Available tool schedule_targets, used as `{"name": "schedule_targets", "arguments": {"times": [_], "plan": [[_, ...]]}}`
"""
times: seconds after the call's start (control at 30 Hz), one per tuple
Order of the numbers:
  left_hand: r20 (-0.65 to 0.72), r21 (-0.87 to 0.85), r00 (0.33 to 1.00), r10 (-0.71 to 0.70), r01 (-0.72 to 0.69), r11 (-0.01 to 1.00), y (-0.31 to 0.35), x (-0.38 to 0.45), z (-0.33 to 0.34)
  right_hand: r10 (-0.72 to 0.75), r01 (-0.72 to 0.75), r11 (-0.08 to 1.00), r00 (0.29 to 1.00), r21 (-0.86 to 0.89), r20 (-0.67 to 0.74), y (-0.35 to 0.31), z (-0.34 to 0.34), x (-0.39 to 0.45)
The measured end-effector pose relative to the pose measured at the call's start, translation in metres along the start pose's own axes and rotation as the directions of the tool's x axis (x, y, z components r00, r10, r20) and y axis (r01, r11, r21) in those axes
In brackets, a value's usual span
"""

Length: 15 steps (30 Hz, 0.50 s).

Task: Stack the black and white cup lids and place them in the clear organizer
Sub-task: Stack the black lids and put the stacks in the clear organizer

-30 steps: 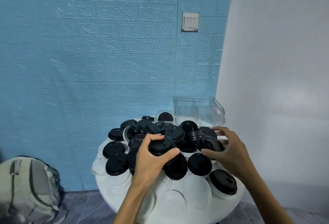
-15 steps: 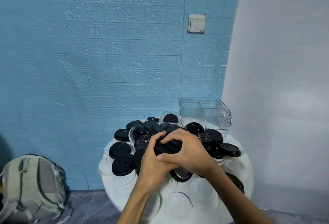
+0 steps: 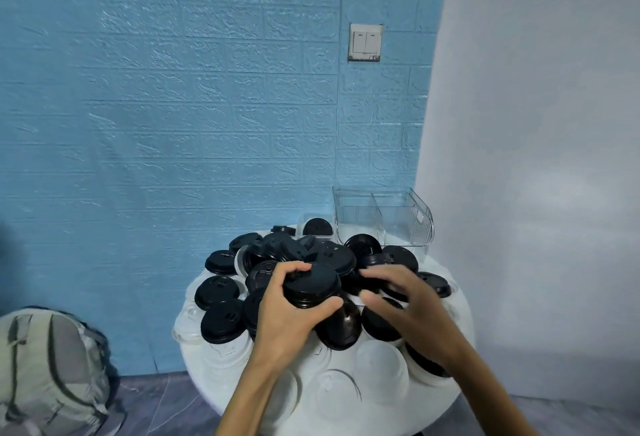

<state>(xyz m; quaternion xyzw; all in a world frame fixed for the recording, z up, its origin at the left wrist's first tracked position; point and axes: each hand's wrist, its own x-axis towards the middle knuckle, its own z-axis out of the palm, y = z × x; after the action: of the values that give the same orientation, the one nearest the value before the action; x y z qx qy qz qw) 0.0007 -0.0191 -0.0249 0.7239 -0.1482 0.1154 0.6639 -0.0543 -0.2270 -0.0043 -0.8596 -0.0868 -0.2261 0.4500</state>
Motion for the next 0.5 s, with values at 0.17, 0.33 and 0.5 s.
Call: {"name": "schedule_targets", "arguments": {"times": [0.17, 0.33, 0.5], "plan": [[0.011, -0.033, 0.999, -0.039, 0.039, 0.999, 0.001, 0.0, -0.004, 0.302, -0.31, 0.925, 0.951, -0.219, -0.069, 0.051, -0.055, -0.046], [0.033, -0.041, 0.998, -0.049, 0.05, 0.998, 0.007, -0.001, 0.0, 0.407, -0.351, 0.847, 0.911, -0.399, 0.062, 0.082, -0.052, -0.068], [0.027, -0.029, 0.999, -0.047, 0.047, 0.998, 0.01, -0.001, -0.001, 0.392, -0.378, 0.901, 0.92, -0.212, 0.028, 0.081, -0.047, -0.066]]}}
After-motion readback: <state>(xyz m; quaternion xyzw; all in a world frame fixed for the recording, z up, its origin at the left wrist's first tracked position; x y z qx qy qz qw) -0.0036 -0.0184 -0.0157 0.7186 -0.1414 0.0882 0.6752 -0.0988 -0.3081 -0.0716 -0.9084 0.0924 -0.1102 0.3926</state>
